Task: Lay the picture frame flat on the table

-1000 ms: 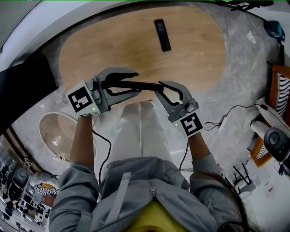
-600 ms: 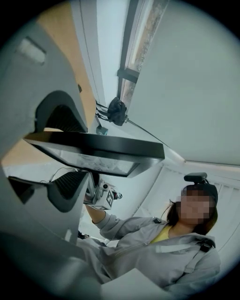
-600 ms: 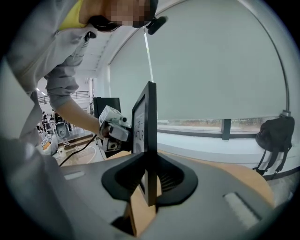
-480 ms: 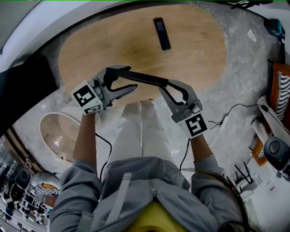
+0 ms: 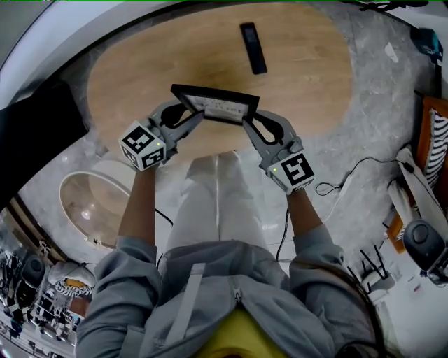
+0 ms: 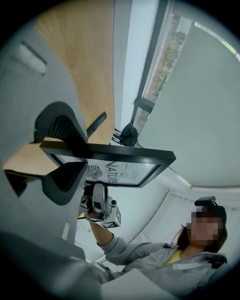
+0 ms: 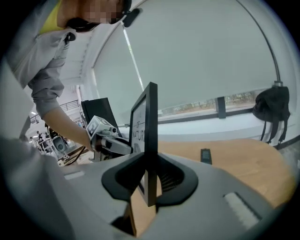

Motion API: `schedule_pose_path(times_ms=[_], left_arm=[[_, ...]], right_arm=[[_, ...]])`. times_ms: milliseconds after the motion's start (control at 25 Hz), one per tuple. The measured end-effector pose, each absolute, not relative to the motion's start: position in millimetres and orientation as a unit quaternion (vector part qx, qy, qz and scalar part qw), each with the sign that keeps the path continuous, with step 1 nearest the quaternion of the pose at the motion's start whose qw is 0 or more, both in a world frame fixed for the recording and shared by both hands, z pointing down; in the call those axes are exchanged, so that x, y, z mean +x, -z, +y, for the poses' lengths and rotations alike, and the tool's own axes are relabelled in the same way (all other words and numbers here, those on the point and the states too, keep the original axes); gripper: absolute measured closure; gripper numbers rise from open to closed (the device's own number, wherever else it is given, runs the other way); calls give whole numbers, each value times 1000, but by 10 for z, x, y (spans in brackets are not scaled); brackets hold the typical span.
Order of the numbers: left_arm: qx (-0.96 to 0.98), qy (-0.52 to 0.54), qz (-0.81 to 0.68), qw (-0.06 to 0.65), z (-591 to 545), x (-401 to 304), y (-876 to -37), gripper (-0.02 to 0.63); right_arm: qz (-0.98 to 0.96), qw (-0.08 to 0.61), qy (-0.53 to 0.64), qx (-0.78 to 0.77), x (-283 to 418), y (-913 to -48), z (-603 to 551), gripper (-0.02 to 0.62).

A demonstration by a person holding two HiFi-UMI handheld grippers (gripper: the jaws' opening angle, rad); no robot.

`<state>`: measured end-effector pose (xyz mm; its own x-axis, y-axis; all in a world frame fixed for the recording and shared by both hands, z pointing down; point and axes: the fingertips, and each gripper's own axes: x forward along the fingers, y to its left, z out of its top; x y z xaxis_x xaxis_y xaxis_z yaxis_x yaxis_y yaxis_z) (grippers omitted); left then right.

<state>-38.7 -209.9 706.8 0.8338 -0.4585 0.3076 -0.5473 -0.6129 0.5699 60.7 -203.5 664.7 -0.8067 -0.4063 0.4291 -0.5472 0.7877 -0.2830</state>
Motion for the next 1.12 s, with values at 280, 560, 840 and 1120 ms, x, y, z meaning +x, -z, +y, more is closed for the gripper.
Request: schedule_pose_path(times_ms=[280,560,840,1120], left_arm=[[857,-127,-300,400,-1965,-541,-7739,483],[824,-184,-276,458,-1699,-417,-8267,499],[799,-196,-274,498,-1646,-358,-8533,495],[781,-202,-291,515,-1624,-324,-8648,491]], right_arm=[[-895,205,-311,246,513,-7481,-2014,522],[-830,230,-429,273,686,-8178,-1779,515],[-791,229,-483,297,760,-8449,-1730,514],[-764,225,-517,314,816,-8572,-1693,512]])
